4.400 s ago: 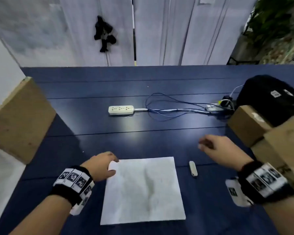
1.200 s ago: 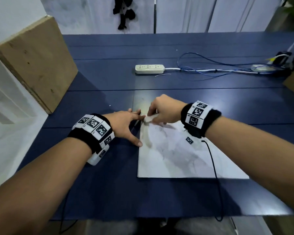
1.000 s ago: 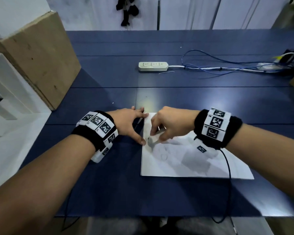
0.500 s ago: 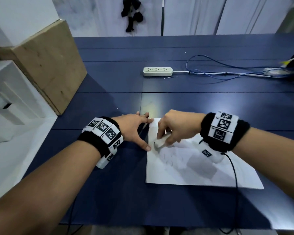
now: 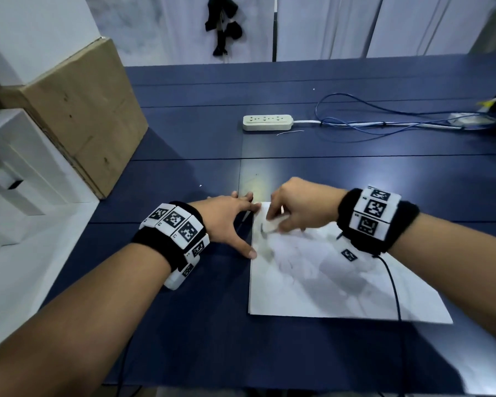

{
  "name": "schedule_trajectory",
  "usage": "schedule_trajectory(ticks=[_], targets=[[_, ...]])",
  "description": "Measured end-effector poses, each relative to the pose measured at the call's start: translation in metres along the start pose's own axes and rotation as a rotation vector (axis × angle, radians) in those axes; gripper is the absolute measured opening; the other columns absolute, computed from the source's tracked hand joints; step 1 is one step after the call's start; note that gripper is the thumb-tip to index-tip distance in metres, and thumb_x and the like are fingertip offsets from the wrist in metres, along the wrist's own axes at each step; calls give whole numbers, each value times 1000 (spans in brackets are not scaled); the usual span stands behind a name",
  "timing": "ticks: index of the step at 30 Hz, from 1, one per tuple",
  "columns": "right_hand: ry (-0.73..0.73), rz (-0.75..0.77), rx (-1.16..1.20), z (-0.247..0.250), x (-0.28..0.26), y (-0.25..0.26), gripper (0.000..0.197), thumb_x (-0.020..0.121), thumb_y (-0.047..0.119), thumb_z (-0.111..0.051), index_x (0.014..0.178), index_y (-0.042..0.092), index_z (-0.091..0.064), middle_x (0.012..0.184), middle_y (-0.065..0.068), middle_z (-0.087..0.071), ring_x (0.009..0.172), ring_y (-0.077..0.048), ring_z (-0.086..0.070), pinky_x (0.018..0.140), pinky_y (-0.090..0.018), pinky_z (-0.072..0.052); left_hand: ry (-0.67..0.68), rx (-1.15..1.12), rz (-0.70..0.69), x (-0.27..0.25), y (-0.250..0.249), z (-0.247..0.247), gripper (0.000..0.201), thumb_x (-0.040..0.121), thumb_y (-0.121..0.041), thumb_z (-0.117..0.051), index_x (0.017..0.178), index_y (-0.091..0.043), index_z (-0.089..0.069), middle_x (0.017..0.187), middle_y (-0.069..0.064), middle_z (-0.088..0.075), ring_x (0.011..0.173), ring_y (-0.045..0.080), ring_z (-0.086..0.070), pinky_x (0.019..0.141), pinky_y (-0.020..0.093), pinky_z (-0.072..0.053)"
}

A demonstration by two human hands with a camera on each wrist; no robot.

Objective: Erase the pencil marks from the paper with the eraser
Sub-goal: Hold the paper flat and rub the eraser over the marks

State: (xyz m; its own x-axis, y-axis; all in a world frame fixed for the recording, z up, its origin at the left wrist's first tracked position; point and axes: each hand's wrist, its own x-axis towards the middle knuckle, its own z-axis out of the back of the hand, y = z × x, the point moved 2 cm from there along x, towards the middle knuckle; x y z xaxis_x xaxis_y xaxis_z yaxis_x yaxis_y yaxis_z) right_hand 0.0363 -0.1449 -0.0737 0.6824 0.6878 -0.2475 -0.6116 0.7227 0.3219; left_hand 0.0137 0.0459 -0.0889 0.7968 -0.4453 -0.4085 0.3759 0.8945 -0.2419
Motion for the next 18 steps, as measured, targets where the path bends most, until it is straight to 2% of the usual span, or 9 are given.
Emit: schedule_trajectory(ticks=[2, 4, 5, 7, 9, 11, 15, 18], targets=[[-111, -71, -5, 11, 10, -8, 29, 78, 22, -73, 107, 18, -74, 96, 4, -69, 65, -17, -69, 57, -25, -57, 1, -12, 5, 1, 1, -1, 123, 53, -73, -78, 154, -36, -19, 163, -12, -2, 150, 17, 2, 118, 57, -15], [-154, -81, -3, 13, 10, -13, 27, 78, 21, -74, 105, 17, -75, 95, 6, -68, 62, -11, -65, 61, -29, -58, 2, -14, 7, 1, 2, -1, 124, 51, -75, -77, 154, -36, -19, 163, -12, -3, 150, 17, 2, 118, 58, -15], [-141, -56, -15, 11, 5, -11, 27, 77, 22, -75, 104, 18, -76, 91, 11, -65, 63, -10, -63, 65, -30, -58, 3, -13, 7, 2, 3, -1, 125, 51, -75, -77, 154, -36, -19, 163, -12, -3, 150, 17, 2, 118, 58, -15], [-30, 14, 1, 3, -9, -2, 27, 76, 24, -76, 103, 23, -76, 84, 18, -58, 65, -15, -67, 70, -32, -57, 3, -10, 6, 2, 3, -2, 124, 51, -74, -77, 154, -35, -19, 163, -13, -3, 150, 16, 2, 118, 57, -15], [115, 50, 57, -4, -23, 7, 27, 77, 24, -77, 103, 24, -75, 86, 14, -61, 55, -14, -67, 65, -32, -58, 5, -8, 8, 2, 4, -1, 124, 51, -75, -77, 154, -34, -19, 162, -14, -2, 150, 16, 2, 118, 57, -15], [131, 39, 38, -2, -21, 6, 28, 76, 23, -78, 104, 23, -75, 90, 8, -67, 50, -13, -66, 59, -28, -58, 6, -7, 8, 2, 3, -1, 124, 51, -75, -77, 154, -35, -19, 162, -14, -2, 150, 16, 1, 118, 56, -15], [-105, -88, -6, 13, 5, -10, 28, 76, 24, -76, 104, 21, -76, 91, 7, -68, 76, -17, -69, 56, -26, -56, 4, -5, 1, 0, 1, 0, 122, 53, -74, -77, 154, -36, -18, 163, -13, -2, 150, 17, 1, 118, 57, -15], [-164, -86, -72, 15, 3, -15, 28, 75, 24, -75, 103, 20, -77, 96, 4, -72, 88, -18, -66, 70, -25, -51, 7, -2, 2, 0, 1, 1, 122, 54, -74, -77, 154, -35, -19, 162, -13, -2, 150, 17, 1, 118, 56, -15]])
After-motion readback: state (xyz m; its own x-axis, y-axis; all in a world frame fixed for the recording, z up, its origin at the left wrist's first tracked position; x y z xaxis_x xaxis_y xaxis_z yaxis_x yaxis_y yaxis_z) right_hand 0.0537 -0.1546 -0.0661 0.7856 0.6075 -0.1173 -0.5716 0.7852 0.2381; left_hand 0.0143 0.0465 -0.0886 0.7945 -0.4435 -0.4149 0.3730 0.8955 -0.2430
